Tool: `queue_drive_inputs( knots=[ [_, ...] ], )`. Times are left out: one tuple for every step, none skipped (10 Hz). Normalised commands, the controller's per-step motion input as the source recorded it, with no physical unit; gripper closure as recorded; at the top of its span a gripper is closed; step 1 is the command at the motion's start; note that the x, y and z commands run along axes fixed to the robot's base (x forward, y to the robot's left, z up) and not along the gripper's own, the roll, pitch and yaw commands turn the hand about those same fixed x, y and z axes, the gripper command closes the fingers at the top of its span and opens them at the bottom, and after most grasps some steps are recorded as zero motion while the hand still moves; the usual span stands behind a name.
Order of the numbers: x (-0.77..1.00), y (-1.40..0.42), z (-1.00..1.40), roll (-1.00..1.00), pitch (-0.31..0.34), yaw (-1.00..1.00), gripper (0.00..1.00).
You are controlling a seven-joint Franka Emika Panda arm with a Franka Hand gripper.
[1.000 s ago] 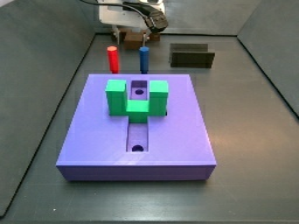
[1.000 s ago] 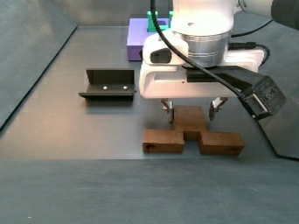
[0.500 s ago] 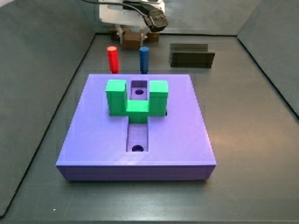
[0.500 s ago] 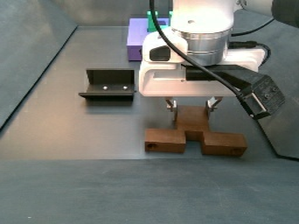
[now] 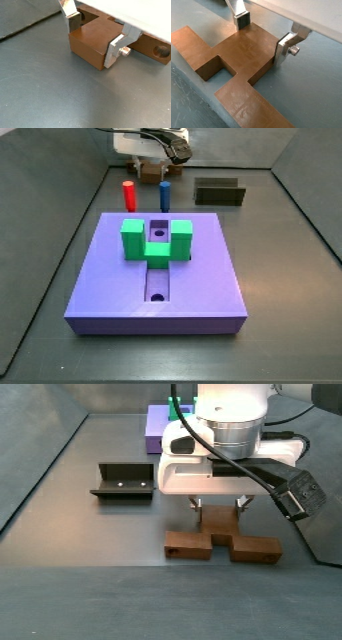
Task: Pick up the brown object. Move up. Place the brown object on the fixture. Regrasp the brown object. Move to above the board. Insert the brown object.
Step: Pick up the brown object.
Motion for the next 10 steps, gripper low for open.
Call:
queue_drive_inputs(
  knots=[
    [0.0, 0.0, 0.0, 0.0, 0.0, 0.0, 1.0],
    [0.0, 0.0, 0.0, 0.0, 0.0, 0.0, 1.0],
    [0.0, 0.0, 0.0, 0.0, 0.0, 0.0, 1.0],
    [0.0, 0.0, 0.0, 0.0, 0.0, 0.0, 1.0],
    [0.0, 0.0, 0.0, 0.0, 0.0, 0.0, 1.0],
    [0.0, 0.0, 0.0, 0.0, 0.0, 0.0, 1.0],
    [0.0, 0.0, 0.0, 0.0, 0.0, 0.0, 1.0],
    [0.0, 0.0, 0.0, 0.0, 0.0, 0.0, 1.0],
    [0.0, 0.0, 0.0, 0.0, 0.0, 0.0, 1.0],
    [0.0, 0.0, 0.0, 0.0, 0.0, 0.0, 1.0]
  ],
)
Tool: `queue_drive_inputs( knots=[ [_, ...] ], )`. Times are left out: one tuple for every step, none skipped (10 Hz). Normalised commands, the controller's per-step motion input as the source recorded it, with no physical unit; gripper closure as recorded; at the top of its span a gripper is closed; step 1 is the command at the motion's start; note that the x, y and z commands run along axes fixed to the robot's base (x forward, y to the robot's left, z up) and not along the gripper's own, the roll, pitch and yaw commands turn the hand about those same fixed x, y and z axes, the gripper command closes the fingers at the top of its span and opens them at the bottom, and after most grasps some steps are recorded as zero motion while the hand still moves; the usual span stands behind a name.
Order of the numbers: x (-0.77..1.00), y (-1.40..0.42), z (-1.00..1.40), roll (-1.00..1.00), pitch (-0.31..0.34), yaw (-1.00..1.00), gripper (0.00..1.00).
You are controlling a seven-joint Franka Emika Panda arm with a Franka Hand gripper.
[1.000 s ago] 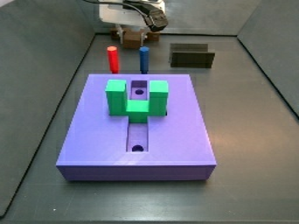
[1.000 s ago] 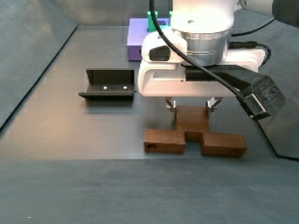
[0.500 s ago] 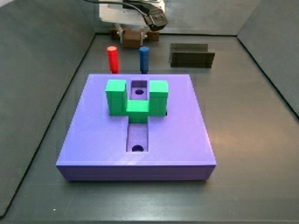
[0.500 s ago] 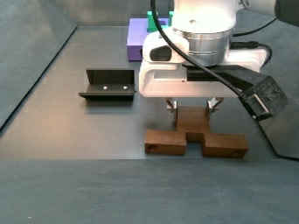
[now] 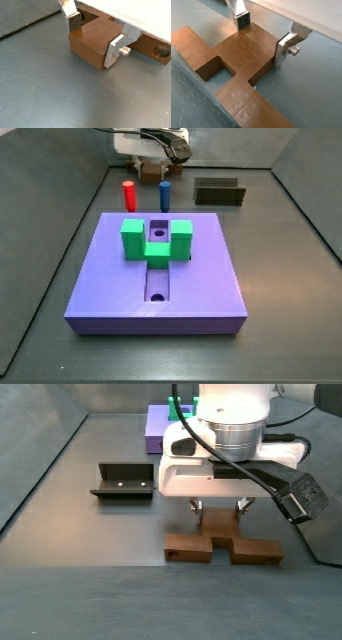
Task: Pick up the brown object. Move up. Place the brown object on the fixture. Regrasp the brown object. Move to above the board. Insert the brown object.
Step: Move up, then place the brown object on the fixture.
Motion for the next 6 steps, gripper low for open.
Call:
queue_drive_inputs(
  knots=[
    [0.0, 0.0, 0.83, 0.0, 0.0, 0.0, 1.0],
    [0.01, -0.02, 0.82, 0.0, 0.002, 0.0, 1.0],
    [-0.04, -0.03, 0.68, 0.01, 0.053, 0.0, 1.0],
    [-0.01, -0.02, 0.33, 0.07, 0.069, 0.01, 1.0],
    [0.0, 0.0, 0.0, -0.01, 0.0, 0.0, 1.0],
    [-0.01, -0.14, -0.35, -0.15, -0.354, -0.09, 1.0]
  ],
)
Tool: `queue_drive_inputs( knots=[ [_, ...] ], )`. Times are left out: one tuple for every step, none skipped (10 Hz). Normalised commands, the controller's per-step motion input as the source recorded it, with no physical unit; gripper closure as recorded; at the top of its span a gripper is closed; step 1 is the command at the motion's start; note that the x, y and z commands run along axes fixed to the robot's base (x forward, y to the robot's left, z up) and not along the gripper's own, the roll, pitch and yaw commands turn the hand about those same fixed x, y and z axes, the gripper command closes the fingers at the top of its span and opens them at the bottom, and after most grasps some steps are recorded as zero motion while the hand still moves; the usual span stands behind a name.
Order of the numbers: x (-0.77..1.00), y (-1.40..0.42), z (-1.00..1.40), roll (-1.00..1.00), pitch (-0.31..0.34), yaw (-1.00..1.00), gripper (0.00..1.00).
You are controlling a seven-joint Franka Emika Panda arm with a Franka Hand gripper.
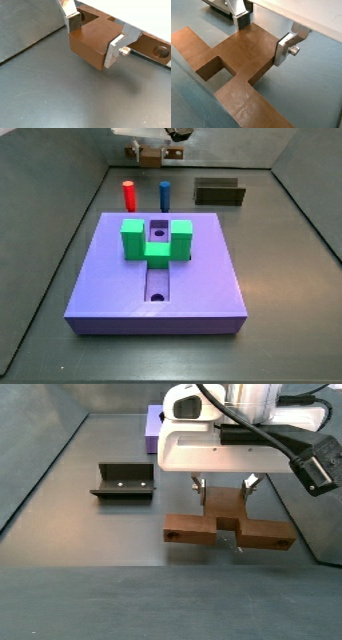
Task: Pick up the brown object. Move up. Place the brown object on the fixture. Regrasp the brown object. Move to above the board. Insert the brown object.
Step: Place the brown object on the fixture.
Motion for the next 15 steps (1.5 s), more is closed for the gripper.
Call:
queue_drive_inputs(
  knots=[
    [0.49, -0.1, -0.08, -0.58, -0.249, -0.16, 1.0],
    [0.79, -0.04, 0.24, -0.8, -0.069, -0.14, 1.0],
    [0.96, -0.11, 0.32, -0.76, 0.0, -0.13, 1.0],
    [0.95, -0.09, 0.34, -0.8, 0.0, -0.15, 1.0],
    [0.93, -0.06, 0.37, -0.89, 0.0, -0.18, 1.0],
    [0.88, -0.04, 0.41, -0.96, 0.051, -0.23, 1.0],
    [0.89, -0.05, 0.39, -0.95, 0.051, -0.21, 1.0],
    [0.9, -0.07, 0.34, -0.95, 0.051, -0.17, 1.0],
    [0.84, 0.0, 0.19, -0.99, 0.009, -0.2, 1.0],
    [0.86, 0.0, 0.16, -0.95, 0.037, -0.18, 1.0],
    [1.0, -0.1, 0.0, -0.73, 0.051, -0.08, 1.0],
    [1.0, -0.18, 0.0, -0.61, 0.049, -0.02, 1.0],
    [0.95, -0.18, 0.0, -0.63, 0.0, 0.0, 1.0],
    [0.91, -0.24, 0.0, -0.51, 0.0, 0.0, 1.0],
    [0.99, -0.29, -0.09, -0.39, 0.057, 0.08, 1.0]
  ],
)
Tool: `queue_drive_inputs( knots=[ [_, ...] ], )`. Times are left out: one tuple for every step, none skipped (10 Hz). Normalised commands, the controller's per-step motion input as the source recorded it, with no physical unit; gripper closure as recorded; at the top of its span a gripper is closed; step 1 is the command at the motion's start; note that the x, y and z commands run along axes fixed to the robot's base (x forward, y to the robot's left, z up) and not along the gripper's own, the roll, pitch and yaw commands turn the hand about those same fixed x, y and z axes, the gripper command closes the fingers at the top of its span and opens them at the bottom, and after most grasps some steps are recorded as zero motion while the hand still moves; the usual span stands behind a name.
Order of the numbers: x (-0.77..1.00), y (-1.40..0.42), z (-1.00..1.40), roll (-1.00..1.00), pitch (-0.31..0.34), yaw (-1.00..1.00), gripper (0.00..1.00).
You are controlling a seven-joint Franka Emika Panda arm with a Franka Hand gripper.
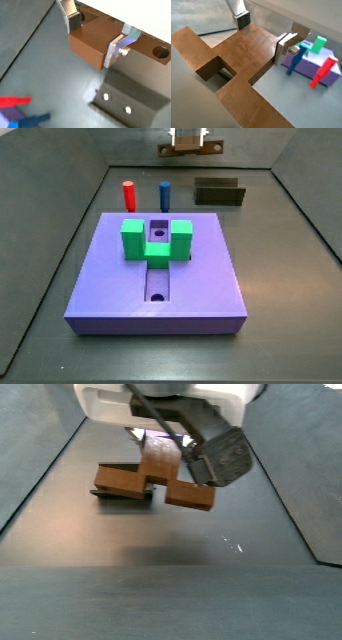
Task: Pick up the brown object. Move up. Place the brown object on the fixture. Regrasp the brown object. Move to above the board. Insert the brown object.
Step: Place the brown object on the fixture.
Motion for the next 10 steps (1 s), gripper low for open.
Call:
queue_drive_inputs(
  knots=[
    [0.95, -0.26, -0.12, -0.41, 0.069, 0.12, 1.0],
    [0.93, -0.29, -0.09, -0.42, 0.117, 0.14, 1.0],
    [0.88, -0.29, -0.05, -0.43, 0.086, 0.11, 1.0],
    [0.68, -0.3, 0.0, -0.43, 0.0, 0.04, 1.0],
    [0.73, -0.35, 0.03, -0.41, 0.0, 0.01, 1.0],
    [0.84, -0.35, 0.0, -0.38, 0.0, 0.02, 1.0],
    [0.81, -0.3, -0.02, -0.38, 0.0, 0.0, 1.0],
    [0.85, -0.3, -0.2, -0.03, 0.229, 0.0, 1.0],
    [0.9, -0.33, -0.25, 0.0, 0.334, 0.0, 1.0],
    [0.85, -0.17, -0.29, 0.0, 0.643, 0.0, 1.0]
  ],
)
